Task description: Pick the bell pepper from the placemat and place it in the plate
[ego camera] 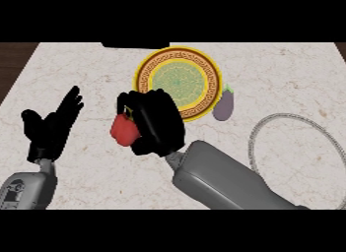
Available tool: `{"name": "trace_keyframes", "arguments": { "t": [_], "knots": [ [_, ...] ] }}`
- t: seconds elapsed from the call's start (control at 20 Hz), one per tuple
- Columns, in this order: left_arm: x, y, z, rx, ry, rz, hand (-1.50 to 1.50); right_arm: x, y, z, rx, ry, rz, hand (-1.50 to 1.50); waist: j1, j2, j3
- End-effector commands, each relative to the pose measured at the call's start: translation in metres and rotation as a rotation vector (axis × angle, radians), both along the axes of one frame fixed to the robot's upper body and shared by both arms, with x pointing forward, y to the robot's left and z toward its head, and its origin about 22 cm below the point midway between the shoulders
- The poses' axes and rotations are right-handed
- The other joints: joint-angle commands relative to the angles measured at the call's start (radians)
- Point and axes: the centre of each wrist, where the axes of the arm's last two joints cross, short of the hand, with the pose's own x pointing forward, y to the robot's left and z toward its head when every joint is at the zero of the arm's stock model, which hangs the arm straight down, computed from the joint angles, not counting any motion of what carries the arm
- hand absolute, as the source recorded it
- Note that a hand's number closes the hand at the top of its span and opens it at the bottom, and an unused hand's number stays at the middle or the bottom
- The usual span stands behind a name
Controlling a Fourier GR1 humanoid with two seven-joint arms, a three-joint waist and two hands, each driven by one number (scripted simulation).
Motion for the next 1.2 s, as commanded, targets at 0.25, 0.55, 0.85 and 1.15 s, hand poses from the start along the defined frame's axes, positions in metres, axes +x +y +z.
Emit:
{"name": "trace_keyframes", "arguments": {
  "t": [0.25,0.55,0.85,1.15],
  "knots": [
    [0.002,0.006,0.000,0.010,-0.002,0.016,0.00,0.062,-0.010,0.001,0.074,0.041,-0.150,1.50,-0.014,0.004,0.000],
    [0.004,0.011,0.012,-0.014,0.009,0.001,0.00,0.115,-0.054,-0.014,0.021,0.087,-0.193,1.50,-0.006,0.009,0.001],
    [0.007,0.001,0.017,0.017,-0.012,0.009,0.00,0.127,-0.088,-0.044,-0.109,0.212,-0.118,1.50,-0.007,0.010,0.001],
    [0.001,-0.008,0.007,-0.005,-0.011,-0.013,0.00,0.126,-0.090,-0.065,-0.087,0.346,-0.015,-1.50,0.003,0.014,0.001]
  ]
}}
